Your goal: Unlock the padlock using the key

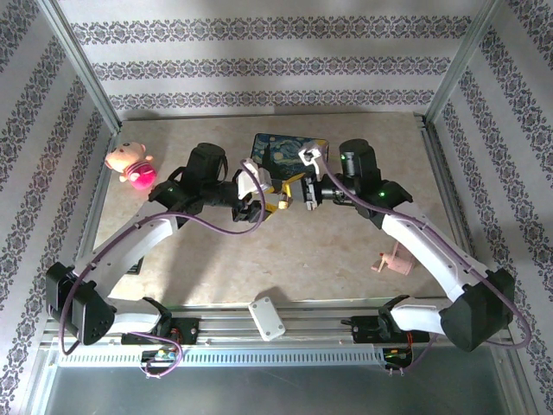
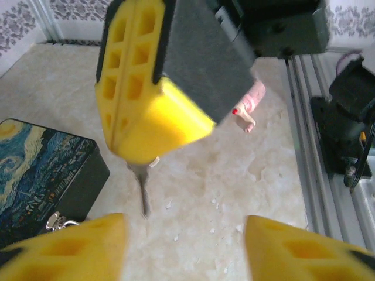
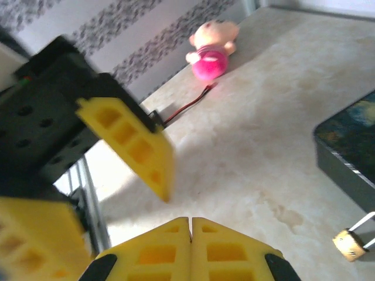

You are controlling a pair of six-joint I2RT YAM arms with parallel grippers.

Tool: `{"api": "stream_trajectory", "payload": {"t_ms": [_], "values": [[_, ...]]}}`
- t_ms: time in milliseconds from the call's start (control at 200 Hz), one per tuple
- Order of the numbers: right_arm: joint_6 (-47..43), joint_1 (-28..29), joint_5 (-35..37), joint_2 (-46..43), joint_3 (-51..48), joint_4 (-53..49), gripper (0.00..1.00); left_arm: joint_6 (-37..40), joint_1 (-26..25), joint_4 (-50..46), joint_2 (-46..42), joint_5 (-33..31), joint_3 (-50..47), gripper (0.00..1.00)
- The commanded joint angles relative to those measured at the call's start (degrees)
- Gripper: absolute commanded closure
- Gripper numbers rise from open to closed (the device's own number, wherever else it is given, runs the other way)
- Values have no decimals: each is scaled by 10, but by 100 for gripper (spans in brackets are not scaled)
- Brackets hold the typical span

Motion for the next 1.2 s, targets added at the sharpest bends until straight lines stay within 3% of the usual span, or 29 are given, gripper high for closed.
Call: {"api": "stream_trajectory", "payload": {"t_ms": [0,200,335,420,495,675,890,1199], "values": [[89,-12,7,-7,-21,110,100,-71,5,69,-23,-1,-25,35],[203,-28,14,9,-45,213,100,-218,24,258,-51,-48,-109,45],[295,-40,13,31,-67,305,100,-391,72,408,-43,-54,-152,45],[322,-40,23,37,-81,349,100,-509,104,490,-20,-34,-163,44],[337,-40,33,40,-91,377,100,-565,114,546,-1,-7,-162,43],[373,-38,48,51,-104,426,100,-596,115,559,35,23,-137,41],[390,-33,52,61,-103,447,100,-631,114,631,60,46,-142,52],[400,-23,46,77,-89,462,100,-633,100,644,83,59,-128,59]]}}
